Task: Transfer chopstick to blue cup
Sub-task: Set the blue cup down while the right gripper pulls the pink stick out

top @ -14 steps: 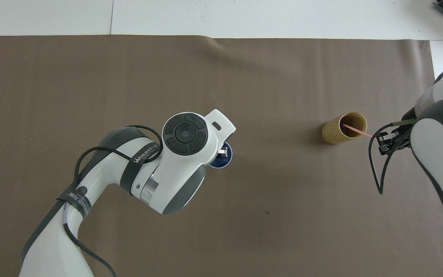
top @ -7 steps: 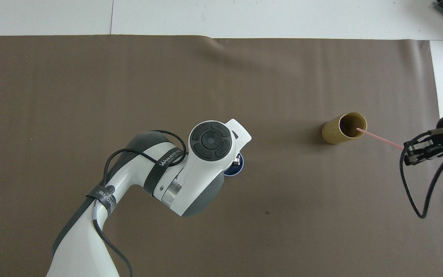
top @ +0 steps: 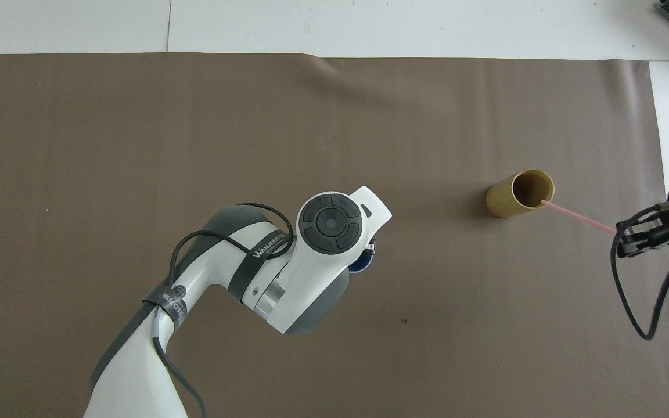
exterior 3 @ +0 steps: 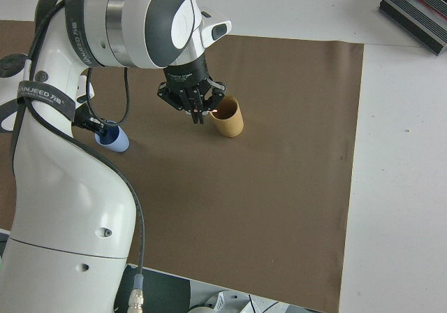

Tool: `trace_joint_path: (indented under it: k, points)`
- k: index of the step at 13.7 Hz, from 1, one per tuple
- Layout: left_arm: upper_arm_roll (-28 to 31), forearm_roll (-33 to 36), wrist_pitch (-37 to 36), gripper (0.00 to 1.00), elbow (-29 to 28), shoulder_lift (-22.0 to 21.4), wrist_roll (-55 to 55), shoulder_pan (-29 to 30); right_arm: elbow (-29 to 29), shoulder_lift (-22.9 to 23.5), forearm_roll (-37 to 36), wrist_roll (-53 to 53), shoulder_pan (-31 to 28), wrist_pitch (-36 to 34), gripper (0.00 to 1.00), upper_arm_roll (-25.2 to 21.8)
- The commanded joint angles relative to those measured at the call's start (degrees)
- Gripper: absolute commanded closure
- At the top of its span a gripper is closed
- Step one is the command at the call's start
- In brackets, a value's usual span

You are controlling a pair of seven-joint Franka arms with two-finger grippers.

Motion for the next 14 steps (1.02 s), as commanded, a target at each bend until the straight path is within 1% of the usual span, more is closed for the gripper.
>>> trace_joint_path:
  k: [1,3,6,8,9,11,14]
  points:
    - [1.0,-1.0,0.8,0.00,0.4,-0.2,1.0,-0.3,-0.4,-0.3,1.1,-1.3,-0.2,-0.3,1.00,0.0]
    - [1.2,-1.0,0.2,0.00,0.4,-1.6,1.3,0.2,-0.4,-0.3,1.2,-1.2,-0.1,-0.4,1.00,0.1]
    - [1.3,-0.9,-0.3,0.00,0.4,-4.4,1.5,2.7,-0.4,-0.3,1.2,-1.2,0.0,-0.6,1.00,0.3]
    - [1.6,-0.7,-1.7,0.00,0.2,-6.5,5.2,5.2,0.4,-0.2,1.4,-1.2,0.1,-2.2,1.00,0.6]
    - [1.6,-0.6,-2.9,0.00,0.4,-7.6,8.3,7.2,1.4,-0.2,1.2,-1.0,0.2,-3.2,1.00,1.8]
    - [1.6,-0.6,-6.2,0.00,0.4,-11.6,14.0,11.7,2.5,-0.3,1.4,1.9,0.4,-3.2,1.00,4.8]
    - [1.8,-0.6,-14.3,0.00,1.1,-17.1,22.0,18.2,2.2,-1.5,2.1,10.7,0.5,-2.6,1.00,11.2]
